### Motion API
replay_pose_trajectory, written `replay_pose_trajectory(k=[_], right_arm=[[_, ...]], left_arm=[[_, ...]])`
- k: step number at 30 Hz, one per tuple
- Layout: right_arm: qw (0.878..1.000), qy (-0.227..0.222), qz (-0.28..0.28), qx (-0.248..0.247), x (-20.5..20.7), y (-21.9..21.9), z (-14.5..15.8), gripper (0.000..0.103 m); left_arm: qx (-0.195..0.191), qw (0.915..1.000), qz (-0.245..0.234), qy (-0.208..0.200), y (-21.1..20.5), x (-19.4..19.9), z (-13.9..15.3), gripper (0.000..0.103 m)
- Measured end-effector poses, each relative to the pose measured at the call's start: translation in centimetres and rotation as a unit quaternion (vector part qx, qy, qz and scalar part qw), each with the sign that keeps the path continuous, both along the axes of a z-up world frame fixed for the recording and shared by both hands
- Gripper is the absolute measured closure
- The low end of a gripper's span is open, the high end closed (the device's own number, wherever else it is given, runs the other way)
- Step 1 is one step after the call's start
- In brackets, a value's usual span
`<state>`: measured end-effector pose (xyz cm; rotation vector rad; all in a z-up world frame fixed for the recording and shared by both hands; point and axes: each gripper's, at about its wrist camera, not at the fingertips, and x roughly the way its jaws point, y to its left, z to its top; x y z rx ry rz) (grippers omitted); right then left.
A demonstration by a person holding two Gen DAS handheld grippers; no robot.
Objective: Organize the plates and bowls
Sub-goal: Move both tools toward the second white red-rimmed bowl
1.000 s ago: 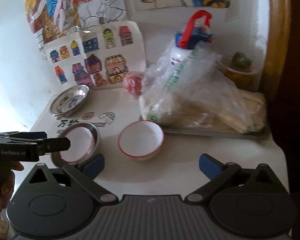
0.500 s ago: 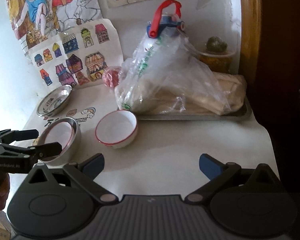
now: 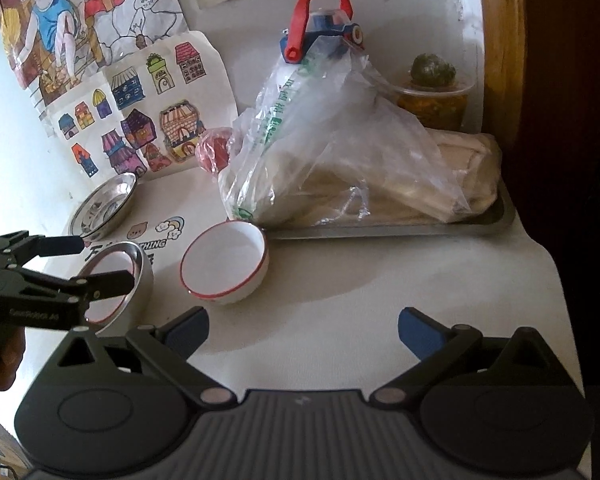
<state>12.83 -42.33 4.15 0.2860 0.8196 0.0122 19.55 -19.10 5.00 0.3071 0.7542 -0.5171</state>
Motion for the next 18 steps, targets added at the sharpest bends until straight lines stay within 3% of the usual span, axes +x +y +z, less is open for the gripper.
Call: replay_pose_trajectory(k=[18], right_arm=[[1.000, 0.013, 0.007, 0.026, 5.0, 1.1, -1.1, 0.002]], left_arm=[[0.023, 0.9983, -0.008, 0.054, -0.8, 7.1, -0.7, 0.001]])
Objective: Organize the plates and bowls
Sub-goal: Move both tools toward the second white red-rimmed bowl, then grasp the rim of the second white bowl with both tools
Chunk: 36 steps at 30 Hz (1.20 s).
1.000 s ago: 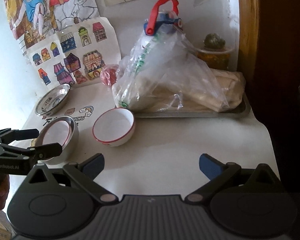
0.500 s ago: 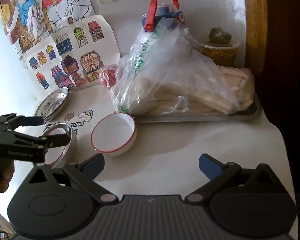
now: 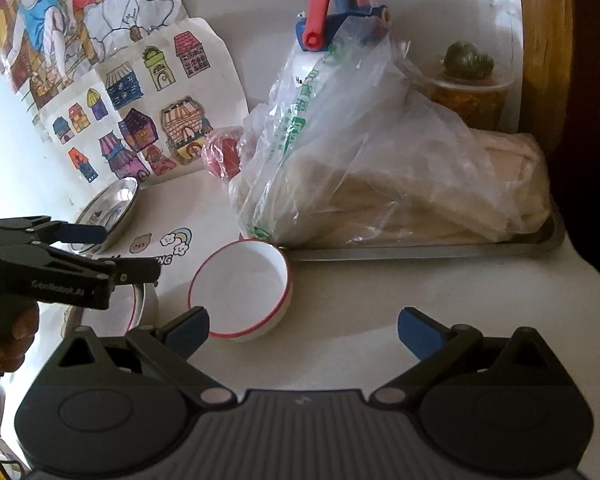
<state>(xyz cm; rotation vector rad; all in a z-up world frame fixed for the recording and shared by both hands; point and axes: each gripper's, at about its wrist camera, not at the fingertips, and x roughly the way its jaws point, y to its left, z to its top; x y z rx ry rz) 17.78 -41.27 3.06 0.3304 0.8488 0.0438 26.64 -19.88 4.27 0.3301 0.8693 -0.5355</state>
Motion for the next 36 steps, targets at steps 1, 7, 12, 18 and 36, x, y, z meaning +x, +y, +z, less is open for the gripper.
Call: replay_pose_trajectory(k=[1, 7, 12, 18, 36], right_arm=[[1.000, -0.001, 0.001, 0.004, 0.2, 0.1, -0.1, 0.004], [1.000, 0.005, 0.009, 0.014, 1.3, 0.3, -0.5, 0.009], [1.000, 0.007, 0.006, 0.025, 1.8, 0.2, -0.7, 0.009], [0.999, 0.013, 0.004, 0.038, 2.3, -0.1, -1.0, 0.016], [0.998, 0.028, 0.011, 0.047, 3.1, 0.6, -1.2, 0.071]], left_arm=[[0.002, 1.0000, 0.004, 0.005, -0.1, 0.5, -0.1, 0.001], [0.005, 0.9998, 0.007, 0.021, -0.2, 2.4, -0.6, 0.003], [0.013, 0.9997, -0.002, 0.020, -0.6, 2.7, -1.0, 0.002], [0.023, 0.9992, -0.020, 0.025, -1.6, 2.8, -1.4, 0.005], [-0.012, 0.9960, -0.043, 0.077, -2.9, 3.3, -2.2, 0.035]])
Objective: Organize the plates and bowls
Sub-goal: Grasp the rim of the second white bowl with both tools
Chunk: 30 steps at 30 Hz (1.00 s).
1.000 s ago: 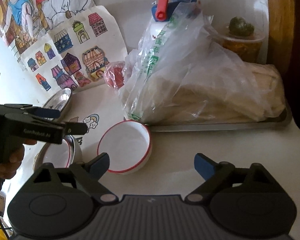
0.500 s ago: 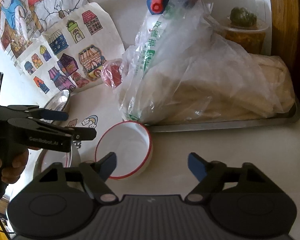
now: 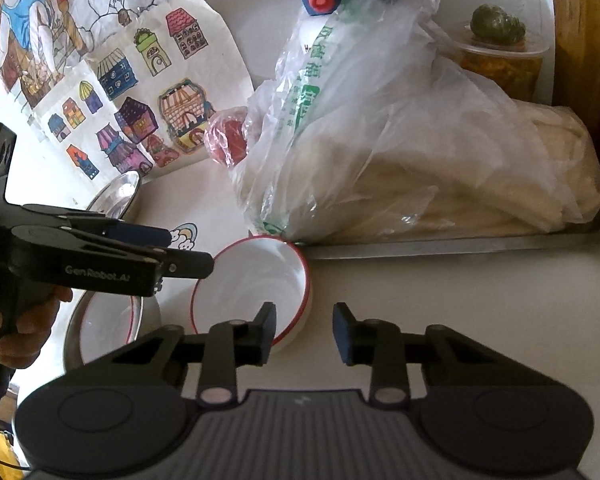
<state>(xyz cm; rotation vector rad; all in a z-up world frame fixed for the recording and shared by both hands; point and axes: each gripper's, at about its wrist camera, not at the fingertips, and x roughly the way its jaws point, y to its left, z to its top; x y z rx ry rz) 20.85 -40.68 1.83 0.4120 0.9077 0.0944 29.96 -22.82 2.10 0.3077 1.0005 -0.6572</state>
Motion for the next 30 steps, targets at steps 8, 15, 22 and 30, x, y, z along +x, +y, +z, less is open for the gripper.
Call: replay_pose_trajectory(k=[8, 15, 22, 30], right_arm=[[1.000, 0.003, 0.007, 0.012, 0.2, 0.3, 0.1, 0.085], [1.000, 0.005, 0.008, 0.014, 0.4, 0.4, 0.2, 0.086], [1.000, 0.007, 0.009, 0.007, 0.5, 0.5, 0.4, 0.088], [1.000, 0.009, 0.006, 0.004, 0.8, 0.7, 0.6, 0.089]], left_arm=[[-0.014, 0.9992, -0.007, 0.037, -0.5, 0.3, -0.5, 0.060], [-0.034, 0.9972, -0.017, 0.064, -1.0, 0.0, -0.5, 0.091], [-0.039, 0.9973, -0.014, 0.060, -1.2, -0.4, -0.4, 0.099], [-0.044, 0.9968, 0.007, 0.066, -0.9, -0.5, -0.1, 0.100]])
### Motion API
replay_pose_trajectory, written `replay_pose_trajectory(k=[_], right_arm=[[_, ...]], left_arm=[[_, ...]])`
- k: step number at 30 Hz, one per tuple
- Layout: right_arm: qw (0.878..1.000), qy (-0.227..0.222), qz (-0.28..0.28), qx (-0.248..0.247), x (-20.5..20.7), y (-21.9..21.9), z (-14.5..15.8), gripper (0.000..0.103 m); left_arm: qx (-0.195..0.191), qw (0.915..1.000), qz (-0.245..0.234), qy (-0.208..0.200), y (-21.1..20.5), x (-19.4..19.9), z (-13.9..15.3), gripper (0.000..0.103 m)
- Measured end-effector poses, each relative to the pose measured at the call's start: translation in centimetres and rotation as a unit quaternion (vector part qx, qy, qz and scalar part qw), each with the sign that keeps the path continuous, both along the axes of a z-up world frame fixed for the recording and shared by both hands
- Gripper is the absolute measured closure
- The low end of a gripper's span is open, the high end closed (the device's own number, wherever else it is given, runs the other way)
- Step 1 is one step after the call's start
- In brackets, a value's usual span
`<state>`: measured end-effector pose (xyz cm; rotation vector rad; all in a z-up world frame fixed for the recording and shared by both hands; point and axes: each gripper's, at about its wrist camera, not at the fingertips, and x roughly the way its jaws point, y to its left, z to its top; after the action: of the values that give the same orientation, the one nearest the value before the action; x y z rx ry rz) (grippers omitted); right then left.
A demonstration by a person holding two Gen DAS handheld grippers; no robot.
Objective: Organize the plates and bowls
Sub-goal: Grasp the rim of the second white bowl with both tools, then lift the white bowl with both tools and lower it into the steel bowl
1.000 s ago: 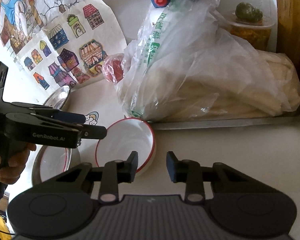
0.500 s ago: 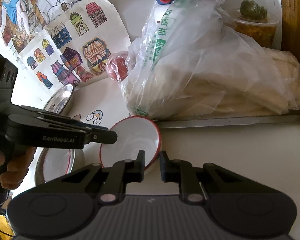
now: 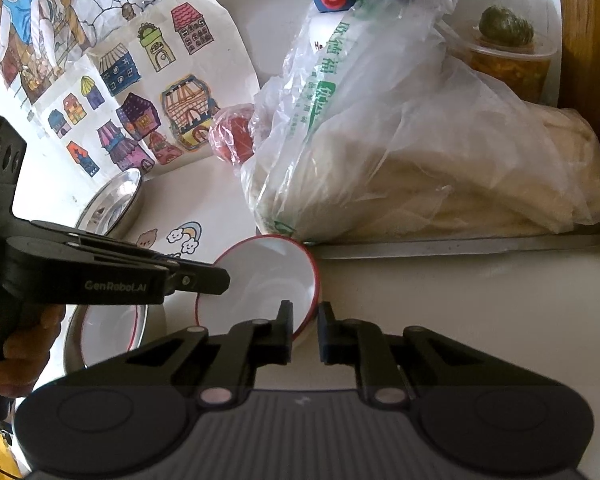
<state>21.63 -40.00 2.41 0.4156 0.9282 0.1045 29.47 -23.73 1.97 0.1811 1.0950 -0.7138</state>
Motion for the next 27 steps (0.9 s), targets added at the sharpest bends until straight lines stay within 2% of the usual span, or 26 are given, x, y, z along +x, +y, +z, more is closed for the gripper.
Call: replay_pose_trajectory(k=[5, 13, 16, 27], right_arm=[[1.000, 0.009, -0.001, 0.020, 0.1, -0.6, -0.1, 0.090], [1.000, 0.010, -0.005, 0.019, -0.2, -0.3, 0.3, 0.091], [0.999, 0.026, -0.004, 0.034, -0.2, -0.4, 0.3, 0.092], [1.000, 0.013, -0.007, 0.027, -1.0, -0.2, 2.4, 0.093]], left_arm=[[-0.001, 0.9999, 0.008, 0.007, 0.1, 0.1, 0.1, 0.100], [-0.001, 0.9995, 0.028, 0.012, 0.1, -0.2, 0.3, 0.101], [-0.004, 0.9993, 0.032, 0.018, 0.3, -0.3, 0.4, 0.101], [-0.015, 0.9993, 0.035, 0.002, 0.8, -1.5, 2.0, 0.101]])
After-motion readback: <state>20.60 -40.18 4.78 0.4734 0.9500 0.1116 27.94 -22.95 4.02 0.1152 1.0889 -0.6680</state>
